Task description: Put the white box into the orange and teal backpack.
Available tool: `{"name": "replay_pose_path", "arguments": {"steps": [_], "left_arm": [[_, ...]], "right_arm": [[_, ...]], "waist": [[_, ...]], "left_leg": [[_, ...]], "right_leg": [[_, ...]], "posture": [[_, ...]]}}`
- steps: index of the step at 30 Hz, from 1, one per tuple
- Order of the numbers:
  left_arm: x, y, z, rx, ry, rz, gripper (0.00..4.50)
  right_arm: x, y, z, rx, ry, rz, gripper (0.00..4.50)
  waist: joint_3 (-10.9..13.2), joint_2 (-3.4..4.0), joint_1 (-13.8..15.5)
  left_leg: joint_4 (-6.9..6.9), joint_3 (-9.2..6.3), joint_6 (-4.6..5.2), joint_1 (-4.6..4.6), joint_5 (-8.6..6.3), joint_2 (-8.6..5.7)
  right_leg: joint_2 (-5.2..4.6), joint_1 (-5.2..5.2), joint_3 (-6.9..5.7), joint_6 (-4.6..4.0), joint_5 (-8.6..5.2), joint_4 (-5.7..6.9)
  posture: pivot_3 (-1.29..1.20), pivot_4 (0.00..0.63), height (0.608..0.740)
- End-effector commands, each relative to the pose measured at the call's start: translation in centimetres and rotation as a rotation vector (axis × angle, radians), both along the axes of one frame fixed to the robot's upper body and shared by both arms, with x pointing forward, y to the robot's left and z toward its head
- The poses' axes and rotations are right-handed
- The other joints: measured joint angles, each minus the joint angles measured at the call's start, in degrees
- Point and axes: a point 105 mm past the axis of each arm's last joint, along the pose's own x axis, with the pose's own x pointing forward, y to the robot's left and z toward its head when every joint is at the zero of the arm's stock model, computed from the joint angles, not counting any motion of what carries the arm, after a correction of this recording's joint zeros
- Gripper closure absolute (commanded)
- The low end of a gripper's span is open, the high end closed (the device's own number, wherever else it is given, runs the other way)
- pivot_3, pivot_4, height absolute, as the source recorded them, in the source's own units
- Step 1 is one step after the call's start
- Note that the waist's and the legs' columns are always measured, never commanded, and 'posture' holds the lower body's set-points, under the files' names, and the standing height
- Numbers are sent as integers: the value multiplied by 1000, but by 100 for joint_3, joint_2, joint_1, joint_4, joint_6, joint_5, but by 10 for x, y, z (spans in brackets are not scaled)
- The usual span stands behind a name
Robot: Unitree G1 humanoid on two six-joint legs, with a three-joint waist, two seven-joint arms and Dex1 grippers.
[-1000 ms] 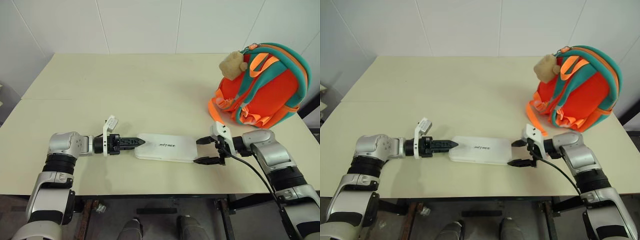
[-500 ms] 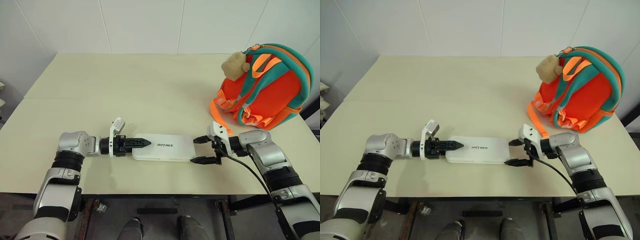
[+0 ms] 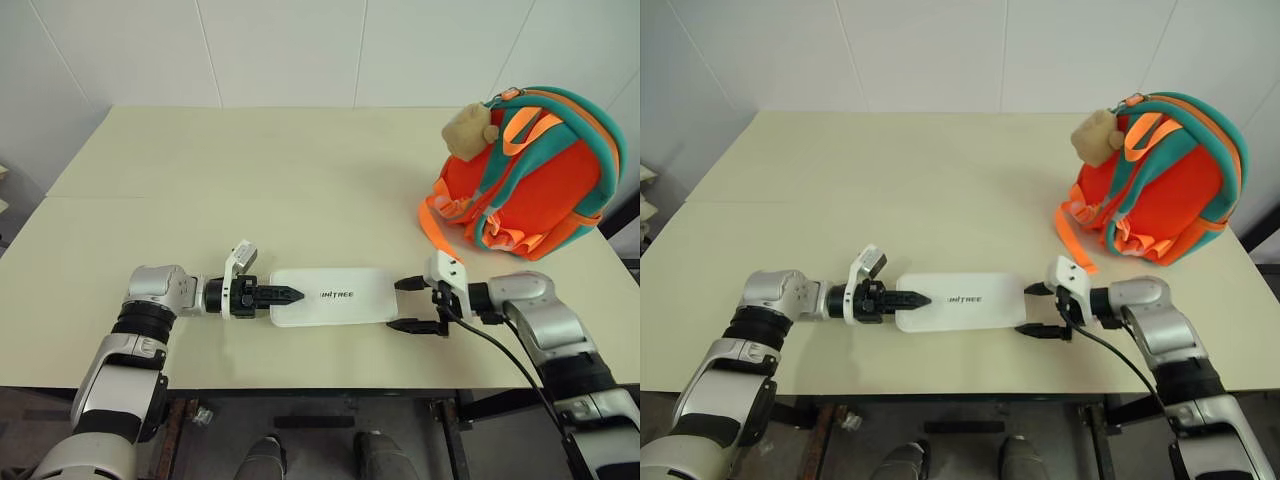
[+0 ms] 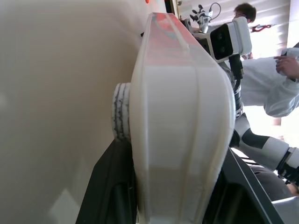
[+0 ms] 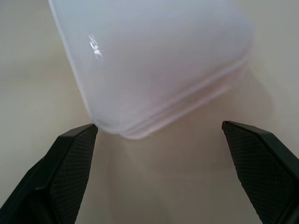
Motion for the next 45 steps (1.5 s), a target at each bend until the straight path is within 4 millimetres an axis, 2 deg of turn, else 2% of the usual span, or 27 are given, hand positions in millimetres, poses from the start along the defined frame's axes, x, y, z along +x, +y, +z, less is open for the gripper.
{"name": "replay_pose_path", "arguments": {"steps": [1, 3, 5, 7, 10, 13, 18, 22, 26, 29, 31, 32, 35, 37, 40, 41, 43, 45], "left_arm": [[-7, 4, 30, -99, -140, -22, 3251], [-10, 10, 38, -115, -215, -2, 3251], [-11, 14, 38, -102, -255, 16, 3251], [-13, 24, 38, -84, -280, 36, 3251], [-14, 44, 37, -31, -345, 93, 3251], [-13, 49, 40, -14, -372, 113, 3251], [-16, 48, 41, -7, -395, 121, 3251], [-22, 46, 42, -20, -403, 127, 3251], [-28, 49, 44, -27, -414, 150, 3251], [-29, 53, 44, -15, -429, 184, 3251], [-30, 56, 44, -14, -437, 206, 3251], [-31, 60, 46, -15, -450, 224, 3251], [-33, 70, 48, -6, -467, 273, 3251], [-32, 75, 49, -4, -470, 304, 3251], [-35, 80, 44, -18, -440, 347, 3251], [-40, 81, 38, -2, -422, 340, 3251], [-44, 89, 26, 35, -388, 355, 3251], [-45, 95, 23, 35, -364, 387, 3251]], "right_arm": [[1, -20, 31, 62, -94, -115, 0], [1, -33, 41, 91, -125, -192, 0], [1, -42, 48, 110, -150, -247, 0], [5, -58, 61, 139, -204, -343, 0], [23, -102, 85, 151, -342, -582, 0], [40, -116, 103, 164, -425, -689, 0], [74, -101, 129, 249, -488, -735, 0], [101, -71, 130, 294, -466, -711, 0], [122, -63, 126, 282, -465, -750, 0], [128, -68, 124, 284, -485, -784, 571], [129, -67, 124, 291, -494, -774, 1253], [129, -64, 126, 302, -502, -748, 1620], [118, -37, 144, 428, -521, -546, 2643], [103, -14, 158, 492, -517, -364, 3291], [76, 12, 161, 474, -466, -159, 4246], [64, 21, 161, 467, -431, -89, 4474], [34, 37, 160, 454, -348, 45, 4490], [6, 51, 163, 449, -277, 147, 4490]], "waist": [[0, 0, -5], [0, 0, 10], [0, 0, 13], [0, 1, 4], [0, 1, -2], [1, 1, 5], [1, 1, -27], [1, 1, -67], [1, 2, -109], [1, 1, -118], [1, 1, -131], [1, 1, -137], [1, 2, -173], [2, 3, -213], [1, 3, -243], [1, 4, -247], [1, 4, -250], [2, 5, -241]], "left_leg": [[0, 0, 0, 0, 0, 1], [0, -1, 0, -1, 0, 2], [1, -2, 0, -1, 0, 2], [1, -1, 0, 0, 0, 2], [0, 2, 0, 2, 0, 2], [1, 7, 2, 0, 1, 2], [-6, 7, 2, 1, 2, 3], [-23, 7, 1, 1, 1, 4], [-44, 8, -8, -22, 6, 4], [-57, 16, -19, -31, 13, 4], [-58, 17, -18, -31, 13, 4], [-57, 17, -17, -31, 12, 4], [-57, 19, -15, -28, 11, 4], [-57, 18, -15, -24, 11, 9], [-57, 15, -16, -21, 14, 11], [-57, 14, -16, -21, 13, 13], [-58, 13, -15, -22, 11, 13], [-61, 14, -14, -29, 10, 13]], "right_leg": [[0, 0, 1, 0, 0, 1], [0, -2, 0, -2, -1, 3], [-1, -2, 0, -3, -2, 4], [-1, -1, 0, -4, -1, 2], [-1, -1, 1, -7, -3, 1], [-4, -3, 3, -12, -3, -5], [-4, -2, 3, -13, -1, -11], [-4, -7, 3, -11, -1, -11], [-4, -46, 5, -12, -3, -8], [-4, -65, 11, -16, -6, -3], [-4, -65, 12, -15, -6, -3], [-4, -65, 12, -15, -6, -3], [-3, -66, 14, -15, -6, 2], [2, -66, 14, -15, -6, 10], [4, -67, 13, -15, -6, 18], [4, -66, 13, -15, -6, 19], [3, -66, 13, -15, -7, 17], [2, -76, 14, -18, -10, 16]], "posture": [[0, 150, 740], [0, 150, 740], [0, 150, 740], [0, 150, 740], [0, 150, 740], [0, 150, 740], [0, 150, 740], [0, 150, 740], [0, 150, 740], [0, 150, 740], [0, 150, 740], [0, 150, 740], [0, 150, 740], [0, 150, 740], [0, 150, 740], [0, 150, 740], [0, 150, 740], [0, 150, 740]]}}
